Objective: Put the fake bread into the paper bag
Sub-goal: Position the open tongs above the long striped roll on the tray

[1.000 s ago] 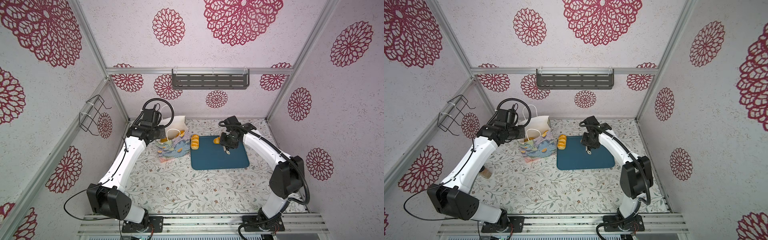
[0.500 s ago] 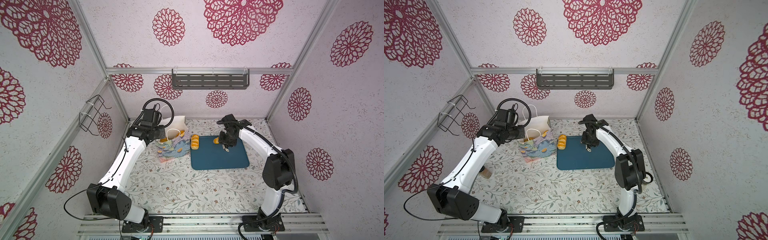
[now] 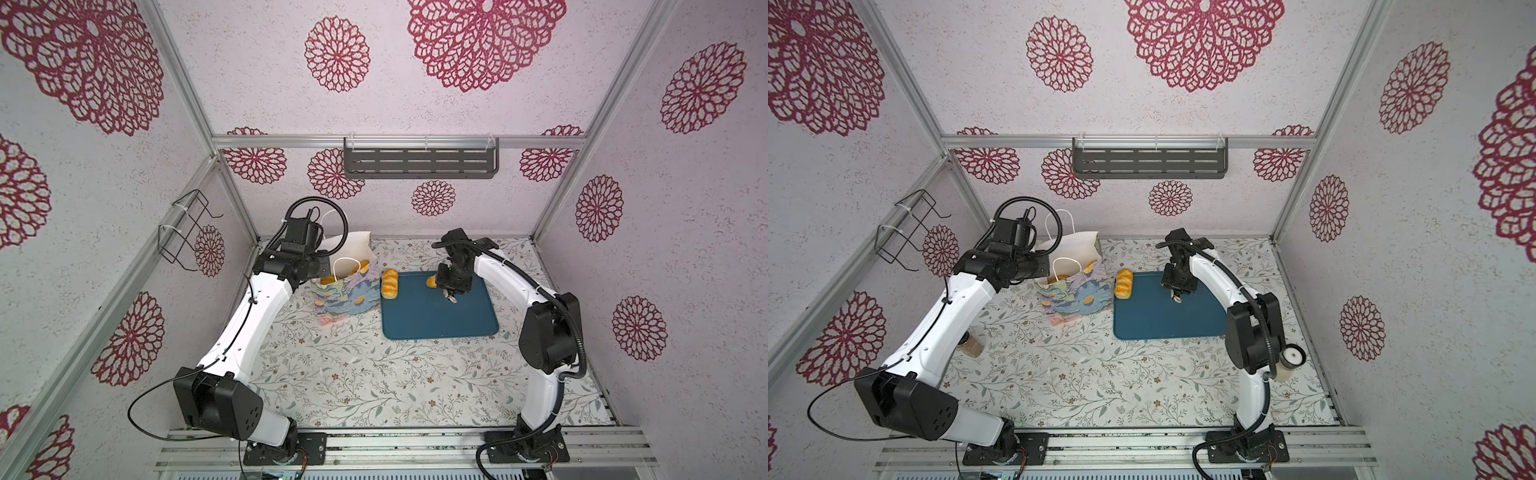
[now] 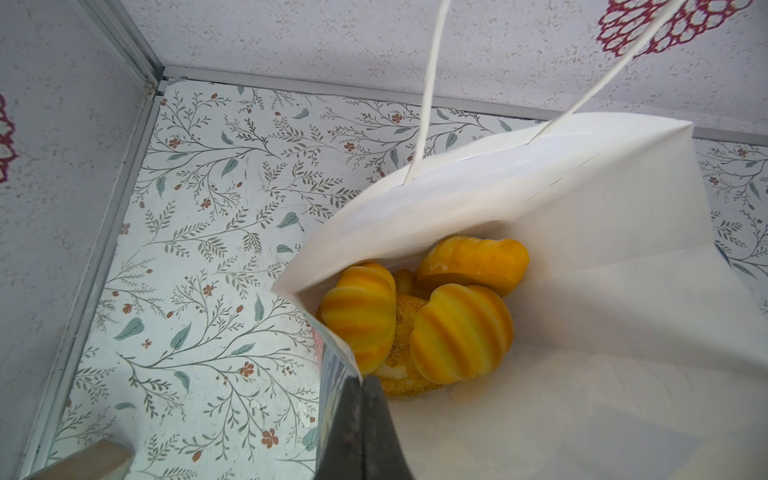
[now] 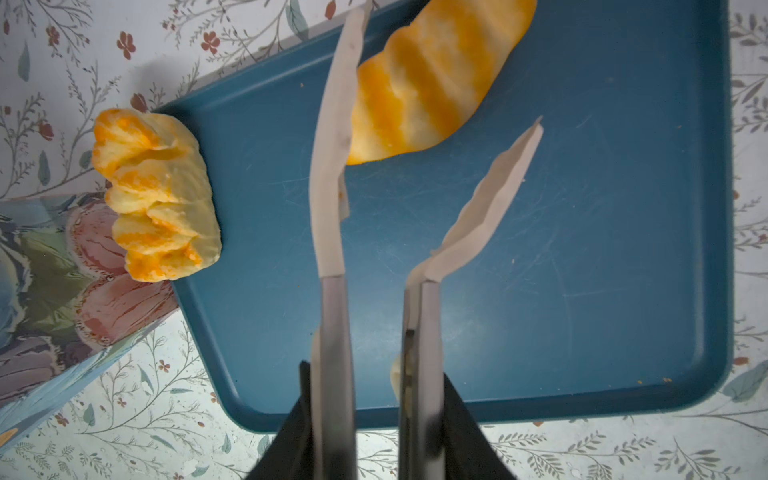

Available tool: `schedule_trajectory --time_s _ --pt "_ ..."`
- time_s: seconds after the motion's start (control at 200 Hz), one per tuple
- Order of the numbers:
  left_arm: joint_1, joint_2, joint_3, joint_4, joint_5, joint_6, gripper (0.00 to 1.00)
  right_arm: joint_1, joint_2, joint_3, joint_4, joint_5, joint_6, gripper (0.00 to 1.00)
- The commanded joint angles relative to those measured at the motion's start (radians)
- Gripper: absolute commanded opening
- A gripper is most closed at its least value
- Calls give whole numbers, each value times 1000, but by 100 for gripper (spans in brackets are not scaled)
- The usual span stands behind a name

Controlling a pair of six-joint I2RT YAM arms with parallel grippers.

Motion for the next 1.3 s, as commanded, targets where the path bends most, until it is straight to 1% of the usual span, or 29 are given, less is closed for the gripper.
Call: schedule_trajectory --time_s 0.0,0.21,0.655,0.921,1.291 --pt "-9 -9 -8 -15 -3 9 0 -8 1 42 -34 -19 -36 40" --pt "-10 -9 -8 -16 -1 8 0 -11 48 70 -54 -24 -49 40" --pt "-9 -15 -8 -14 2 9 0 -33 97 132 -76 -30 -58 38" --pt "-9 -18 -8 -13 7 9 0 -45 109 175 -90 -39 -51 40" --pt "-9 -18 -8 -12 10 9 0 -62 130 164 -82 -70 -35 42"
